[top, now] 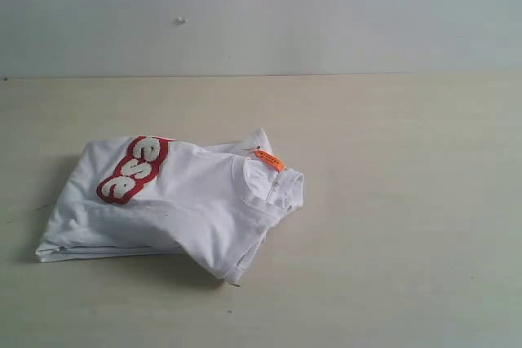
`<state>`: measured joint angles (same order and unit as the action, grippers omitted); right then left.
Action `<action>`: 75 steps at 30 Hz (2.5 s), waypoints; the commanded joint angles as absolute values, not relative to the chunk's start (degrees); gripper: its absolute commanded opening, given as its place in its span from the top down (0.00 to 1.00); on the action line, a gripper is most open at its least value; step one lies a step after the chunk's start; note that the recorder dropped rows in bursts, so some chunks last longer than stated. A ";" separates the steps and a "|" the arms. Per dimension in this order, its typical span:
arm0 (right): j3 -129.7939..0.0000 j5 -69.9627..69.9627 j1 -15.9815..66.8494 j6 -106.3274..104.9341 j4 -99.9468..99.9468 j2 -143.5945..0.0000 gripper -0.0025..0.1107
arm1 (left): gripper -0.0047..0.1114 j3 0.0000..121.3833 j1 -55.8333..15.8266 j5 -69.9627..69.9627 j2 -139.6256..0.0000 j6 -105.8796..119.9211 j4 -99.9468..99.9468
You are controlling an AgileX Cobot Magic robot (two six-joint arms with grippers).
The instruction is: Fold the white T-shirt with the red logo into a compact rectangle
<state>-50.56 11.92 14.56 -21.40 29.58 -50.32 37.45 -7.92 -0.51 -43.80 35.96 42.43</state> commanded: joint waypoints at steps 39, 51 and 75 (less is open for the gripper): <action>-35.20 11.06 14.60 -21.40 29.33 -5.49 0.98 | 0.96 30.49 -11.56 -5.33 -8.38 35.33 42.86; -35.20 11.22 14.60 -21.30 29.33 -5.36 0.98 | 0.96 30.49 -11.56 -5.70 -8.40 35.44 42.86; -35.20 11.22 14.60 -21.30 29.33 -5.36 0.98 | 0.96 30.49 -11.33 -5.92 -8.40 35.44 40.82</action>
